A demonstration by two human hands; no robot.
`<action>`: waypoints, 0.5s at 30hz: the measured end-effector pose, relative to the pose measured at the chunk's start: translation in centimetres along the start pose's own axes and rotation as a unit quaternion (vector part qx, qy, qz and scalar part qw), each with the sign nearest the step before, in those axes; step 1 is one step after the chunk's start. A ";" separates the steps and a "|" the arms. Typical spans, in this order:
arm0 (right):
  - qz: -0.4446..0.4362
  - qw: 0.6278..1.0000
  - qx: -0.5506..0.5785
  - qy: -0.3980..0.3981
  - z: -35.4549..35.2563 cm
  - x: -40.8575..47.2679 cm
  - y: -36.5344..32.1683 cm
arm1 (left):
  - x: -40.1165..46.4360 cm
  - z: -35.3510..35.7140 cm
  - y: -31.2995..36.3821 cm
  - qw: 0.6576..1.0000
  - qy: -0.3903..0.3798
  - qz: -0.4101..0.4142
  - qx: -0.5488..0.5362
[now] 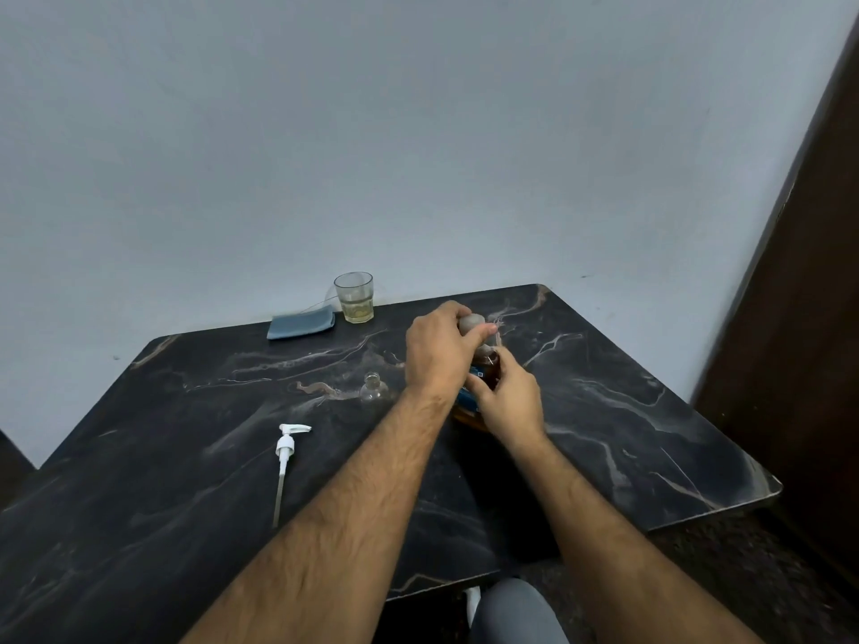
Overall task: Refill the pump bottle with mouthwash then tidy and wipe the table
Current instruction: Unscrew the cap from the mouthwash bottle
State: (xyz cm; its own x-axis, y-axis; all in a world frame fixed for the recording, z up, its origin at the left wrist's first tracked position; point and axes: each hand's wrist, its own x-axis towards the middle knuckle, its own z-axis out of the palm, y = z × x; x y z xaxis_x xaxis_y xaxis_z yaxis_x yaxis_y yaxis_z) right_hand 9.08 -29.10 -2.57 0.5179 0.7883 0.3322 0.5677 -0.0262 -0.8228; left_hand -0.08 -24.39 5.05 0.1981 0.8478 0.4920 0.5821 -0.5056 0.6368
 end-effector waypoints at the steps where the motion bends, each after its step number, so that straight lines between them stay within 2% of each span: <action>1: 0.002 1.000 0.007 -0.007 -0.2 0.1 -0.1 | 0.0 -0.1 0.3 1.000 0.002 -0.009 0.003; 4: 0.015 0.999 0.025 -0.030 -0.9 0.3 -0.4 | 0.2 0.0 1.0 0.999 0.007 -0.037 0.011; 10: 0.010 1.000 -0.011 -0.008 -0.5 0.0 -0.7 | -0.2 -0.2 1.5 0.998 0.025 -0.053 0.024; 12: 0.020 0.999 0.012 -0.022 -0.6 0.2 -0.6 | 0.3 -0.5 1.3 0.998 0.001 -0.060 0.015; 15: 0.023 0.998 0.029 -0.051 -1.0 0.7 -0.5 | 1.3 -1.0 0.8 0.995 -0.094 -0.036 -0.024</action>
State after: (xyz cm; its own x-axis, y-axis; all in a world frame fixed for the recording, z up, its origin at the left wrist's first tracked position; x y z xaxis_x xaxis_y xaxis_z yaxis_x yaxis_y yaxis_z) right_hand 9.82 -29.16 -1.46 0.4722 0.8460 0.2476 0.5050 -0.0295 -0.8626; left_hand -0.14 -23.87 6.75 0.3032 0.8950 0.3271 0.5625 -0.4452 0.6967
